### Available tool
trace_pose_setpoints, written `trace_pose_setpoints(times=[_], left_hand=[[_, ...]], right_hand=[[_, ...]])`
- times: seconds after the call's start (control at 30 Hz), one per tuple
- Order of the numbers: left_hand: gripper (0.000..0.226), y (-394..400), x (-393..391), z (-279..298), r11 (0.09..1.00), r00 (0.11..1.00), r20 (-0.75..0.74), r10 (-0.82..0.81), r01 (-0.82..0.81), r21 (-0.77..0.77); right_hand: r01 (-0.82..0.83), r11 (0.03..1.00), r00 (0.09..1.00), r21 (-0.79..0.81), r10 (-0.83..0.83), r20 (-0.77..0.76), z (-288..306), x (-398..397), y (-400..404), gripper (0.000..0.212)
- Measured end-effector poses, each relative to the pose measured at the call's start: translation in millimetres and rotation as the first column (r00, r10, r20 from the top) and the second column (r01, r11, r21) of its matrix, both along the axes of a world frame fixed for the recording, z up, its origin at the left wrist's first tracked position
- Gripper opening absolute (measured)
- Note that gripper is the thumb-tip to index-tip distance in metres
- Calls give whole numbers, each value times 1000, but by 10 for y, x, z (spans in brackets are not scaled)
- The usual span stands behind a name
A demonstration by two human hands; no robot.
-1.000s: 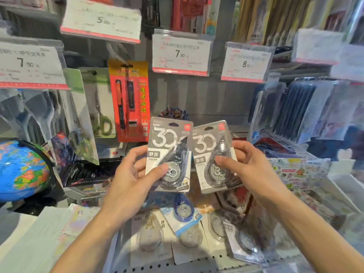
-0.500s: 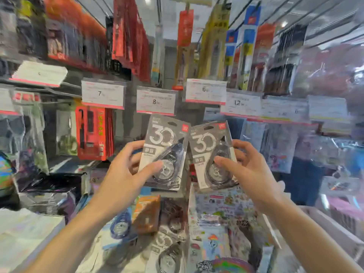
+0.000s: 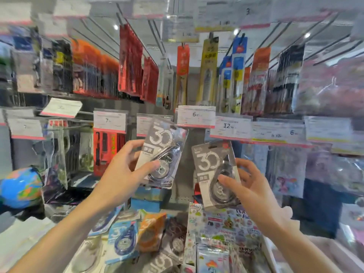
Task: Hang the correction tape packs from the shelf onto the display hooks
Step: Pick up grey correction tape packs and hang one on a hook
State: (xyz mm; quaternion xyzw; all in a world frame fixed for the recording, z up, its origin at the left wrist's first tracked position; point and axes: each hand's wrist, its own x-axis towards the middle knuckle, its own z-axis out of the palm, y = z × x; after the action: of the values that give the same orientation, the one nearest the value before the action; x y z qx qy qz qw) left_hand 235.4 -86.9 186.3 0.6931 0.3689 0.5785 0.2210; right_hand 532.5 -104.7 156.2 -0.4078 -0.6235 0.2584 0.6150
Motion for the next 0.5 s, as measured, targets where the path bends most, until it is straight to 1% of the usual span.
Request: trace_pose_setpoints(times=[0.23,0.33,0.43,0.5], left_hand=[[43,-47,-114,169,997,1000,1,2,-2,72],[45,-44,-118,223,996,1000,20,1,-3,94],[48,-25,-117,236,995,1000,21,-8,6,96],[48,-13,-119,240,995,1000,22,-10,8,98]], right_hand=[[-45,998,998,49,47,-37,99,-52,26,38],[-57,997,998,49,59,-25,133,-138,58,45],[-58,996,998,68,58,-7,178,-227,124,43],[-59,995,998,80,59,5,214,-281,168,45]])
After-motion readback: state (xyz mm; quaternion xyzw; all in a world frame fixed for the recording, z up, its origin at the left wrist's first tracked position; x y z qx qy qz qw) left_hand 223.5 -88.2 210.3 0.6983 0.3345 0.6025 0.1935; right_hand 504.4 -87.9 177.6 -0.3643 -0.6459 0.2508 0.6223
